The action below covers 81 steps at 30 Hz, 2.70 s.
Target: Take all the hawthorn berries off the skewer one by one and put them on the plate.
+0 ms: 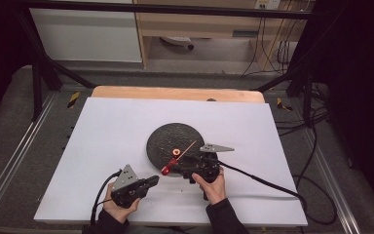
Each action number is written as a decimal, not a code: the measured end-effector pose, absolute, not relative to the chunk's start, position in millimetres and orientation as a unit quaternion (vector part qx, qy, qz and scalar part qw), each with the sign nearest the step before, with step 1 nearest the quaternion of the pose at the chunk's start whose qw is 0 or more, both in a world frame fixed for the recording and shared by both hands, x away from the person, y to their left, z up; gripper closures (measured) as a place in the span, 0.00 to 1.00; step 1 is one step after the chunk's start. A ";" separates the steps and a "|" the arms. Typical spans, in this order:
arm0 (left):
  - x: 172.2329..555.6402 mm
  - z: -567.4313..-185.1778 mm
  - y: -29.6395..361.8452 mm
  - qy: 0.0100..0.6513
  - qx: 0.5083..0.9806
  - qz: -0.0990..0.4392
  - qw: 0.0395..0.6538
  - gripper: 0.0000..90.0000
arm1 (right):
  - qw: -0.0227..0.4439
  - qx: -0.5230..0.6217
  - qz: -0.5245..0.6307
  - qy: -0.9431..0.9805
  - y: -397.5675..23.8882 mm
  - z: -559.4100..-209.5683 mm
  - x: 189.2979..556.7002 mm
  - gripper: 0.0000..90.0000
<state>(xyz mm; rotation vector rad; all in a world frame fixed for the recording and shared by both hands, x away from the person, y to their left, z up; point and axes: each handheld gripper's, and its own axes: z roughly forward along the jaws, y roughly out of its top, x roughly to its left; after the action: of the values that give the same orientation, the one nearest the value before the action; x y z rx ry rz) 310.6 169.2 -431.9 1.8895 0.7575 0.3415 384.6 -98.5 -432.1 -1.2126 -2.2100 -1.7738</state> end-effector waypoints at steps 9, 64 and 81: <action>310.0 -432.9 166.8 0.313 0.787 0.140 0.512 0.98 | 0.056 -0.389 -0.584 -0.710 -97.4 -432.7 383.3 0.54; 306.6 -426.0 175.4 0.308 0.778 0.147 0.528 0.98 | -0.027 -0.417 -0.604 -0.679 -150.9 -365.8 419.2 0.66; 309.3 -426.6 181.8 0.320 0.775 0.149 0.525 0.98 | -0.063 -0.437 -0.581 -0.683 -160.2 -365.5 441.2 0.66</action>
<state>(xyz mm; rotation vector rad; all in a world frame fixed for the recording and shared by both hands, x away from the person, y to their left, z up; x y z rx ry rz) 309.3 181.8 -426.6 1.8538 0.7650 0.3560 441.2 -160.2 -365.5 -1.4315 -2.2372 -1.9025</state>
